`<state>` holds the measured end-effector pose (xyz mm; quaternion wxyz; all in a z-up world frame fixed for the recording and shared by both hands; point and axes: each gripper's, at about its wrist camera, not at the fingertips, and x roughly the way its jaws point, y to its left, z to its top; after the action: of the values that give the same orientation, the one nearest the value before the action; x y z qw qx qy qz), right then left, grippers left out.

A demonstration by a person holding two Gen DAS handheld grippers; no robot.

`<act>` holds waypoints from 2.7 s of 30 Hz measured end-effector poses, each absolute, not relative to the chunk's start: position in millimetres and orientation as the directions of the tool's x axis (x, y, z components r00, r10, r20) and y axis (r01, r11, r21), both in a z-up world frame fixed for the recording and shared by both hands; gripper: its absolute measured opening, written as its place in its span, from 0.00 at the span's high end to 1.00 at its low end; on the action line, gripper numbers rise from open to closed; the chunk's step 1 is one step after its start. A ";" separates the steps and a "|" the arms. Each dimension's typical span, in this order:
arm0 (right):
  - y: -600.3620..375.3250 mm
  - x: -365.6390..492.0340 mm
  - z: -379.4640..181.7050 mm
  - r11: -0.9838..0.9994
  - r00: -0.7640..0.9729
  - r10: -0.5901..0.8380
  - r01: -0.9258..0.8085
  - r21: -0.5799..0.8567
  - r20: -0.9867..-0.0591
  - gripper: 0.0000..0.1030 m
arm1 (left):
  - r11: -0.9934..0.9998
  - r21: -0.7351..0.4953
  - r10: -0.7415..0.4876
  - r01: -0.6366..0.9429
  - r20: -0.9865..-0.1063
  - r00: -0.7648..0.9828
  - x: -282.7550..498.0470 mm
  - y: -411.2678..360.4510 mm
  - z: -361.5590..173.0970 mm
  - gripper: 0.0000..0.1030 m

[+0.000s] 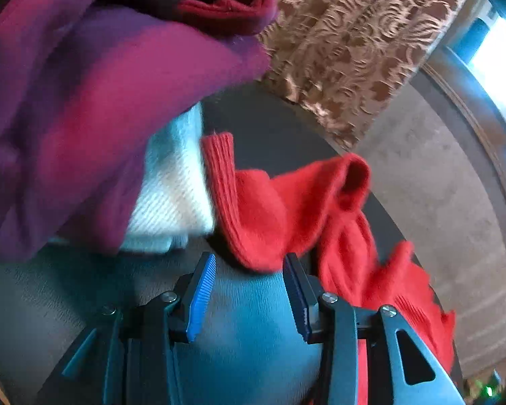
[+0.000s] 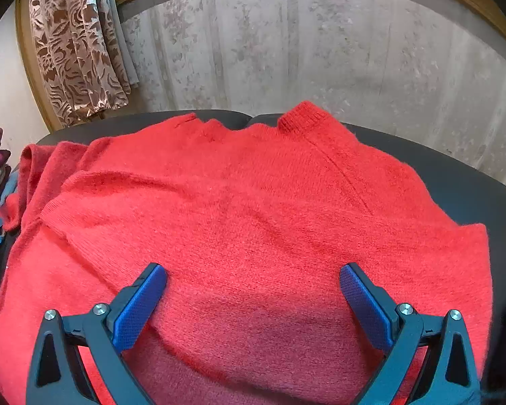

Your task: Fold clothes

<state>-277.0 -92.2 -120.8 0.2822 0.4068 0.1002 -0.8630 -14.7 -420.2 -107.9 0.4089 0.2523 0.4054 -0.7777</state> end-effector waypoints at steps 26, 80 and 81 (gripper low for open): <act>-85.9 -277.0 -120.5 -0.814 -0.506 -0.447 0.572 0.102 -0.738 0.00 | -0.759 -0.428 -0.332 0.491 -0.394 -0.857 -102.8 -318.5 41.7 0.92; -65.4 -283.3 51.6 -0.786 -0.519 -0.568 0.573 0.234 -0.639 0.93 | -0.718 -0.613 0.122 0.330 -0.577 -0.807 -55.3 -310.6 -103.4 0.60; -50.6 -288.5 50.4 -0.805 -0.533 -0.553 0.541 0.244 -0.640 0.93 | -0.726 -0.604 0.127 0.328 -0.588 -0.799 -56.4 -310.5 -100.7 0.60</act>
<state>-288.5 -50.6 50.4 0.3124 0.3685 -0.0081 -0.8755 -56.4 -310.5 -100.7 0.0574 0.3118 0.3654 -0.8752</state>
